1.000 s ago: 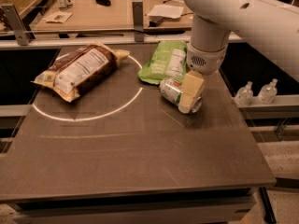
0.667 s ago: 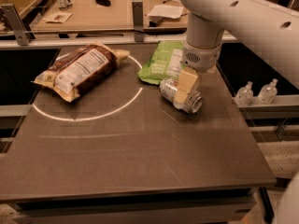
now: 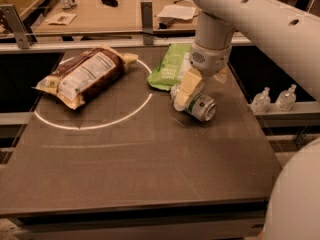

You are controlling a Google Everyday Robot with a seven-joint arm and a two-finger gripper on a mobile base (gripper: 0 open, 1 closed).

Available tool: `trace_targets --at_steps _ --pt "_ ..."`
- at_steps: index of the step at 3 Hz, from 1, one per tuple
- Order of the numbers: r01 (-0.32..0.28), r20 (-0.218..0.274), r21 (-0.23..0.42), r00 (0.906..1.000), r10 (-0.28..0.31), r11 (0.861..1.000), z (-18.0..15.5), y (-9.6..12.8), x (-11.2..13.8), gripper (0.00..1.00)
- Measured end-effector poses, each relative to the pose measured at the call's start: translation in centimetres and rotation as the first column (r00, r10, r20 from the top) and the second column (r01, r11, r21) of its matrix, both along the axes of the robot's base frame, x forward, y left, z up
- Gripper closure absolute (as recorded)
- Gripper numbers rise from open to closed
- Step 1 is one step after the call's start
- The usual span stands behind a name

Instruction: Place 7up can upright

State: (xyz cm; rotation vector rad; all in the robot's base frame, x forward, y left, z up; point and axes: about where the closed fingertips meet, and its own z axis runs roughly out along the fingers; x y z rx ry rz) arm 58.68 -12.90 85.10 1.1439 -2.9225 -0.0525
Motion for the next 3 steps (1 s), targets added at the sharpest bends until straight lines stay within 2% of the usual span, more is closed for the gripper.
trace_targets --at_steps 1,3 --pt "0.016 -0.007 0.022 0.9998 -0.016 1.0 0.2 1.3 0.0 0.0" --pt "-0.015 -0.007 0.033 0.9999 0.016 0.999 0.2 3.7 -1.8 0.0"
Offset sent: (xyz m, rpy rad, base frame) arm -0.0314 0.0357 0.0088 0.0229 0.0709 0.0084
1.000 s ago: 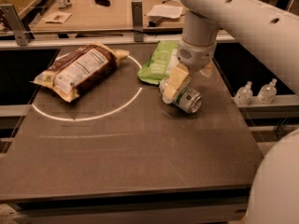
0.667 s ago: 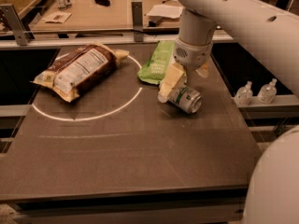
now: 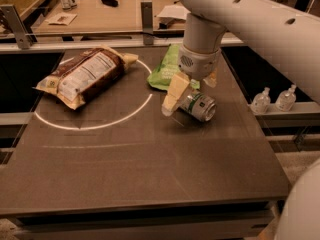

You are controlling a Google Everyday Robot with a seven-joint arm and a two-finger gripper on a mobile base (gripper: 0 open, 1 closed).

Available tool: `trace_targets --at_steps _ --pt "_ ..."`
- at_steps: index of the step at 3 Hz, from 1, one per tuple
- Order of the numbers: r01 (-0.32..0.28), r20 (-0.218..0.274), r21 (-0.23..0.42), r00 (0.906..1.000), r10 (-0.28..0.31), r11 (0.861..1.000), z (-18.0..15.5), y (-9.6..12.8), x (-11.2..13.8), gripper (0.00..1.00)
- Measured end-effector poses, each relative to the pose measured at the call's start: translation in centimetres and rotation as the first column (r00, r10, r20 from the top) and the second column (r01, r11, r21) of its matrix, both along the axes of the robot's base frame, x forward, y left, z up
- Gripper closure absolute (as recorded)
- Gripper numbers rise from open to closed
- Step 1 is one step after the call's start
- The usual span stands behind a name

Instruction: Place 7up can upright

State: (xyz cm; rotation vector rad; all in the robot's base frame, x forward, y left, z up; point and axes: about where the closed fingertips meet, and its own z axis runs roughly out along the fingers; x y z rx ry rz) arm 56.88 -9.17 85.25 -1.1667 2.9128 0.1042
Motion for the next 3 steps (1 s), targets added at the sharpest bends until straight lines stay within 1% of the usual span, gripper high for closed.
trace_targets --at_steps 1,2,3 --pt "-0.033 0.011 -0.004 0.9994 0.033 0.999 -0.3 0.2 -1.0 0.18" --pt "-0.063 0.05 0.005 0.9968 0.063 0.998 0.0 -0.7 -2.1 0.42" --pt "-0.08 0.104 0.011 0.9915 0.078 0.997 0.8 -1.8 -3.4 0.65"
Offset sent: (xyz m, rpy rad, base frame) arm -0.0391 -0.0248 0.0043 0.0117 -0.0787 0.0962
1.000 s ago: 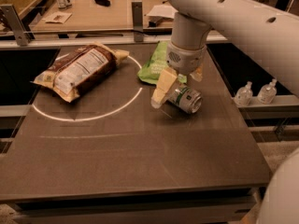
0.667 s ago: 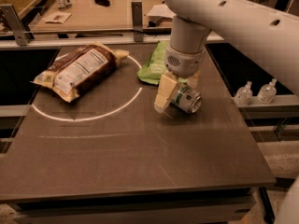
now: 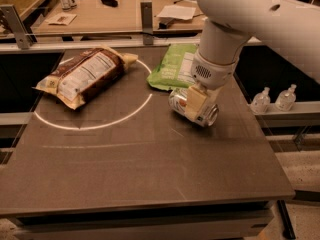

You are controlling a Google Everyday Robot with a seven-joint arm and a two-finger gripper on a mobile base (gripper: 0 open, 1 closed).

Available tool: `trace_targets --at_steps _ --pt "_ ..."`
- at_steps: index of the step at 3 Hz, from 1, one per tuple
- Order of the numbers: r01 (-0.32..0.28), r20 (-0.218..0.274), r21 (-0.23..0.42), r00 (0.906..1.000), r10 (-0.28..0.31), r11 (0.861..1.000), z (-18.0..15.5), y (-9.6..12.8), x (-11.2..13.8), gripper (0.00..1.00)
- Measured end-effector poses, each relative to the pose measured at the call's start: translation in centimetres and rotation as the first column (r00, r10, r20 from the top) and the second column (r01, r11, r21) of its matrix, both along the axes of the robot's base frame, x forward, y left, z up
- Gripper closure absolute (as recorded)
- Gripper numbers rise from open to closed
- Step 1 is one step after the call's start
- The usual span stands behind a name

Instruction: Place 7up can upright

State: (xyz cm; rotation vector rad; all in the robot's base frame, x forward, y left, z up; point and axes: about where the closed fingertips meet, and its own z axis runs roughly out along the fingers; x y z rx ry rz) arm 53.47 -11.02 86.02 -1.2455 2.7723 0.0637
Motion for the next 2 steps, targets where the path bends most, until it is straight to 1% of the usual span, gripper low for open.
trace_targets --at_steps 1,2 --pt "-0.021 0.064 0.013 0.9978 0.02 1.0 1.8 -0.5 -0.9 0.88" --pt "-0.022 0.133 0.06 0.991 0.014 0.998 4.4 -1.6 -1.1 1.0"
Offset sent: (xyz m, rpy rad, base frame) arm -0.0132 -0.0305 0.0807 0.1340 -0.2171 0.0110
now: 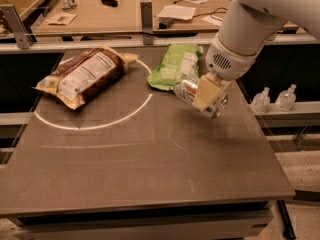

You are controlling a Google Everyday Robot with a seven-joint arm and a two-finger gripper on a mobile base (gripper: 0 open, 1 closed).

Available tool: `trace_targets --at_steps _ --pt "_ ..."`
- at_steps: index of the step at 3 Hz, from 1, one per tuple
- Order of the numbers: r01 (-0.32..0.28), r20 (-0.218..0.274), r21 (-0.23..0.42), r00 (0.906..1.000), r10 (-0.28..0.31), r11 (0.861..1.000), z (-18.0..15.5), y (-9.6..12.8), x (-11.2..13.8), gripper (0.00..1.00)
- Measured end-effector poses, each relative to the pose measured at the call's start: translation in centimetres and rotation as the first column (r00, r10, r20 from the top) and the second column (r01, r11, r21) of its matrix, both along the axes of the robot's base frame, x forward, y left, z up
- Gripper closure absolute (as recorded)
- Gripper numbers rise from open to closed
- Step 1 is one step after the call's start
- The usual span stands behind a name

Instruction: Place 7up can upright

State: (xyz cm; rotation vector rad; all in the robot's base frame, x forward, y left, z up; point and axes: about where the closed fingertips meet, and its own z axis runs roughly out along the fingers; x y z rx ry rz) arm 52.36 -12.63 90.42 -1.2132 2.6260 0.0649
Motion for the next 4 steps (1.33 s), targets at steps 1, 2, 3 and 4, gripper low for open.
trace_targets --at_steps 1,2,3,4 --pt "-0.036 0.08 0.088 0.9964 0.029 0.995 3.4 -0.2 -0.4 1.0" --pt "-0.108 0.153 0.203 0.9852 0.078 0.973 4.8 0.2 -1.0 1.0" --pt "-0.189 0.238 0.358 0.9654 0.106 0.915 3.3 0.8 -0.6 1.0" --pt "-0.279 0.331 0.542 0.938 0.104 0.793 1.7 2.6 0.3 1.0"
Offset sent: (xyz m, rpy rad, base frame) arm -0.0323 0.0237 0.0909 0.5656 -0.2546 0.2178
